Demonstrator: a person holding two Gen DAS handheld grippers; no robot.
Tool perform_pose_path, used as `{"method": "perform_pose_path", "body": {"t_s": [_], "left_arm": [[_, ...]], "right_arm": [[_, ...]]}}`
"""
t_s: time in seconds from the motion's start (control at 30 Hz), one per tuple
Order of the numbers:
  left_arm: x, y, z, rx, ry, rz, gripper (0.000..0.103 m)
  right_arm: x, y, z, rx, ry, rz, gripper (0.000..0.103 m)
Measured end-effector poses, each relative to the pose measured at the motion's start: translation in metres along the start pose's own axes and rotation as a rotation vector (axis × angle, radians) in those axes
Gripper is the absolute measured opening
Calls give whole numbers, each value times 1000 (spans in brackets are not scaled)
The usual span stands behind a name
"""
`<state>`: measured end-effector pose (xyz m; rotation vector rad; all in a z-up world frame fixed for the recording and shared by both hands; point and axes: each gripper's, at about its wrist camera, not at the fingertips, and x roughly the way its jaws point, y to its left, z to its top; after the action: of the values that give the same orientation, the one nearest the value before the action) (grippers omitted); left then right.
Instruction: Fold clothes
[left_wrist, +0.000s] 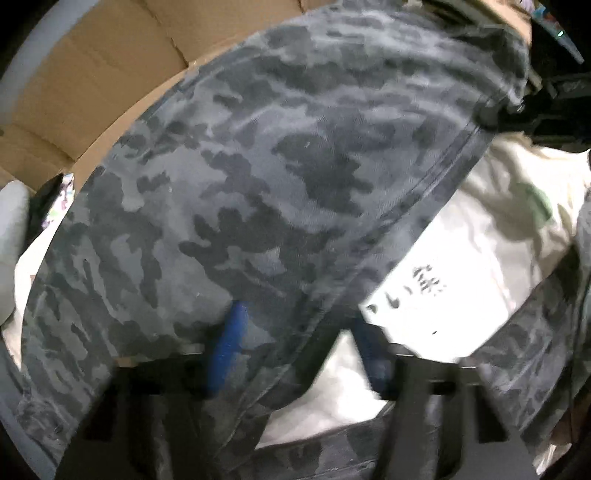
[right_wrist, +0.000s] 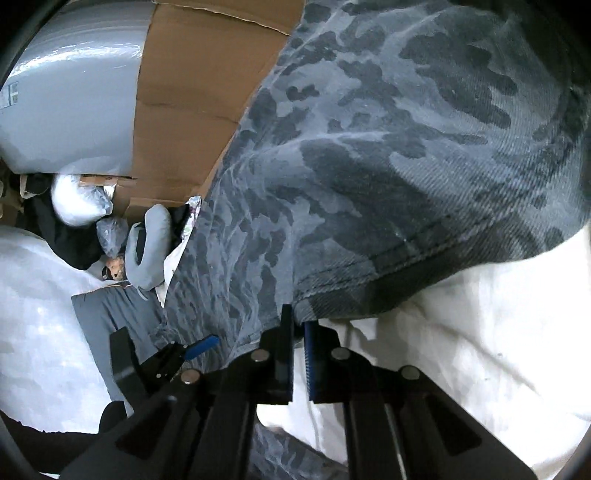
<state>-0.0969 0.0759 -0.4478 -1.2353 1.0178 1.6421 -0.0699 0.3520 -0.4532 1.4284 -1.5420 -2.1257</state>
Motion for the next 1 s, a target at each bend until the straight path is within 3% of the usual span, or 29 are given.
{"method": "perform_pose_path", "body": {"t_s": [0.07,0.13,0.37,0.6,0.77,0.83,1.0], "left_arm": [[-1,-5,-3,24,6,-23,10],[-2,-12,-10,53,12,-50,6],[-4,-25,-37,108,57,-105,4],[16,-28,-52,72,157,-135,6],[1,-22,-62,-10,172,-200,17],[-9,-17,-68,-54,161,-236,21],[-30,-7,-76,-104,109,-237,23]], "right_arm": [[1,-2,-2,10,11,-9,4],[3,-5,-4,20,22,-19,4],[10,-14,-12,38,60,-61,3],[15,-11,-11,5,119,-109,5],[-16,8,-10,-132,78,-181,9],[-34,15,-6,-182,32,-200,9],[-67,23,15,-259,-102,-304,11]]}}
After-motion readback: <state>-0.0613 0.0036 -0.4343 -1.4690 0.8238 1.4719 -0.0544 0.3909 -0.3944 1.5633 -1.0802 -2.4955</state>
